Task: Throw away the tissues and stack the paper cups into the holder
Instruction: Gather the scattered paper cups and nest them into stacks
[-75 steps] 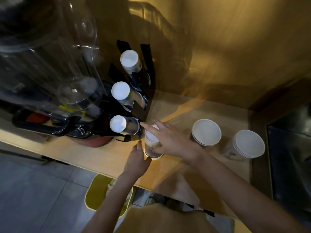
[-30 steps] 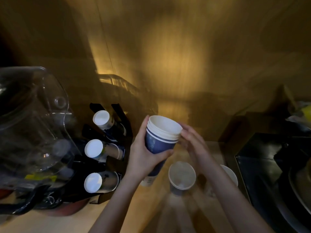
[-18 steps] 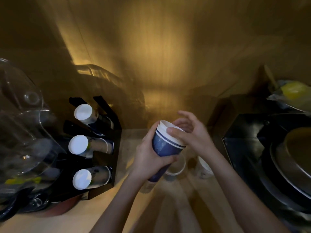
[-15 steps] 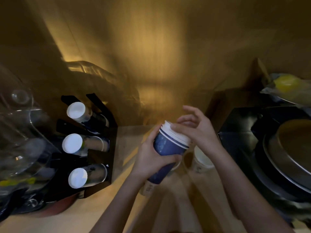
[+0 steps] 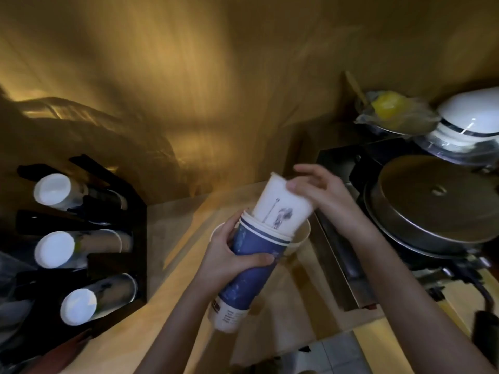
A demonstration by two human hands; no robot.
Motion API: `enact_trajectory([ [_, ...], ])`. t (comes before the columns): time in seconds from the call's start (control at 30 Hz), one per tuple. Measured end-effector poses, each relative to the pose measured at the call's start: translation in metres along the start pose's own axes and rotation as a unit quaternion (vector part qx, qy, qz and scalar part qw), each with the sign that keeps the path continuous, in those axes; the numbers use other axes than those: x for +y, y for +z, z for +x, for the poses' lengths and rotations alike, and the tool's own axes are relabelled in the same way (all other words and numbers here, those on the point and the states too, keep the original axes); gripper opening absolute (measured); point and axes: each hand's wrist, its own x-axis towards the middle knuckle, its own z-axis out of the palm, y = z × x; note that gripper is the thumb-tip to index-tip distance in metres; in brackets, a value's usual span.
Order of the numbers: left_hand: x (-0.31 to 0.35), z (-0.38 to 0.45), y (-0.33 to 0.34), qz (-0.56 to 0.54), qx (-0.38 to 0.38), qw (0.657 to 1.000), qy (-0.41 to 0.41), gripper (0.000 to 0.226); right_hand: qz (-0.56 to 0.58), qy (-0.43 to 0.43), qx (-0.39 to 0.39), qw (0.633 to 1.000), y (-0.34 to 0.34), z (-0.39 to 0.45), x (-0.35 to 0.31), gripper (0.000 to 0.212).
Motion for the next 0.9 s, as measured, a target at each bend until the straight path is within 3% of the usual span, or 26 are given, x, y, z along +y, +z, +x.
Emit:
enact_trajectory([
  [0.1,-0.005,0.000,-0.002,-0.061,0.022,0.997,-0.048,0.079,0.048,-0.078,0.123,0.988,-0.024,-0.003,-0.010,0.055],
  [0.23,-0.010,0.002,-0.004,-0.099,0.075,0.988,-0.091,0.087,-0.052,-0.136,0.204,0.968,-0.037,-0.011,-0.002,0.071],
  [0.47,-0.014,0.004,-0.001,-0.105,0.086,0.985,-0.102,0.081,-0.232,-0.073,0.125,0.962,-0.011,0.002,0.059,0.085],
  [0.6,-0.014,0.007,0.004,-0.108,0.086,0.984,-0.111,0.095,-0.319,-0.056,0.091,0.942,0.005,0.014,0.097,0.089],
  [0.77,-0.011,0.013,0.010,-0.095,0.084,0.985,-0.114,0.103,-0.312,0.000,0.058,0.948,0.013,0.023,0.131,0.100],
  [0.9,-0.014,0.017,0.016,-0.071,0.086,0.989,-0.092,0.086,-0.278,0.023,0.029,0.960,0.013,0.020,0.143,0.096],
])
